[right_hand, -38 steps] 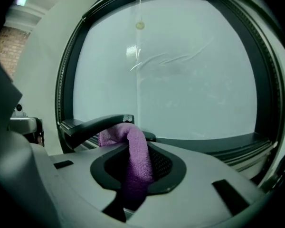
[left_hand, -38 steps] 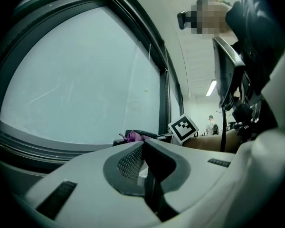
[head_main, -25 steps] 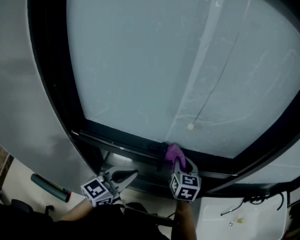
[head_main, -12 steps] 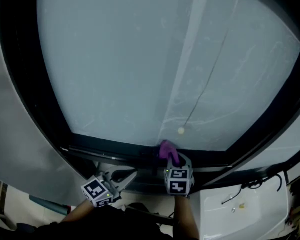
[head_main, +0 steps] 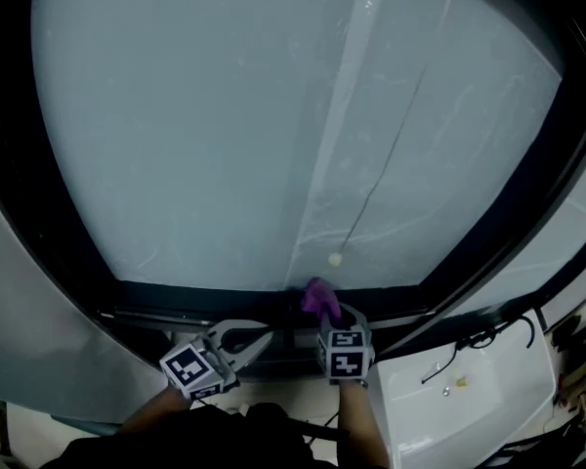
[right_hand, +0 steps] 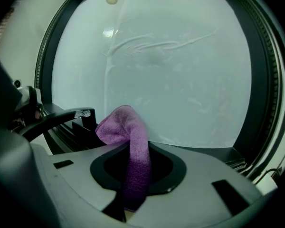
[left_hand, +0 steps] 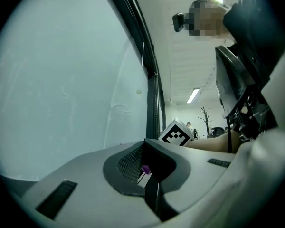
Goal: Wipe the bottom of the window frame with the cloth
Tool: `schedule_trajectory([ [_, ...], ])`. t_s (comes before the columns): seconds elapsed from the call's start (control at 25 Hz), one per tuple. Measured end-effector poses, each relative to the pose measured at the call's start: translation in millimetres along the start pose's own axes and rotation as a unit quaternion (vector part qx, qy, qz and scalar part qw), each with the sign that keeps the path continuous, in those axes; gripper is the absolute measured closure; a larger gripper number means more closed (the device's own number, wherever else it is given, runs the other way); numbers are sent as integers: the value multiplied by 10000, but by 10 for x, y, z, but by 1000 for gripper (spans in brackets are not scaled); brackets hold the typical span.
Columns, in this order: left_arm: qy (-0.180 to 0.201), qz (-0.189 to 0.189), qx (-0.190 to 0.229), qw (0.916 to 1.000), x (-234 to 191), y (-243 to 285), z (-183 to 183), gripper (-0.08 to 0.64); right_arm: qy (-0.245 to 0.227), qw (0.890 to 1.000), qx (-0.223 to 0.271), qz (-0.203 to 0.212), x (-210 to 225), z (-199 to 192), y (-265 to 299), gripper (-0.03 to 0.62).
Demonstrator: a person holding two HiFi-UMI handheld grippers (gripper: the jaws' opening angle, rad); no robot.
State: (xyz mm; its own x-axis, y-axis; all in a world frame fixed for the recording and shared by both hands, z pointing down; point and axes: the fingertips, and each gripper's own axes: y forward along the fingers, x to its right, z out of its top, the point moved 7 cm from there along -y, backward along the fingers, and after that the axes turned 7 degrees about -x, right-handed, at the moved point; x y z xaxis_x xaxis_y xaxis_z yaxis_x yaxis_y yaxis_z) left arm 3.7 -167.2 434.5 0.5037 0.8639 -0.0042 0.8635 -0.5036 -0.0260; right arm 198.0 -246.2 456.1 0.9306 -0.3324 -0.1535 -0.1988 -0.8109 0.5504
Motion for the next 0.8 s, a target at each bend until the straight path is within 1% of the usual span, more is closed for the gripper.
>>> schedule_trajectory([
  [0.2,205,-436,14,9988,-7,217,65,557,-89,9993,-163,-313,101,-48,-27,512],
  [0.4,251,-689,29,9973,-27,378,68,557,-13,9985,-312,-452,220,-110,-41,512],
  [0.52,322,-684,116,9971,-35,398,57,557,96,9979,-331,-540,218,-127,-41,512],
  [0.6,285,-648,131,9974,-52,408,51,557,122,9976,-335,-585,224,-113,-33,513],
  [0.72,328,-629,184,9973,-60,433,58,557,184,9976,-335,-574,280,-93,-34,512],
  [0.8,373,-602,132,9974,-69,446,53,557,181,9977,-330,-572,325,-99,-37,514],
])
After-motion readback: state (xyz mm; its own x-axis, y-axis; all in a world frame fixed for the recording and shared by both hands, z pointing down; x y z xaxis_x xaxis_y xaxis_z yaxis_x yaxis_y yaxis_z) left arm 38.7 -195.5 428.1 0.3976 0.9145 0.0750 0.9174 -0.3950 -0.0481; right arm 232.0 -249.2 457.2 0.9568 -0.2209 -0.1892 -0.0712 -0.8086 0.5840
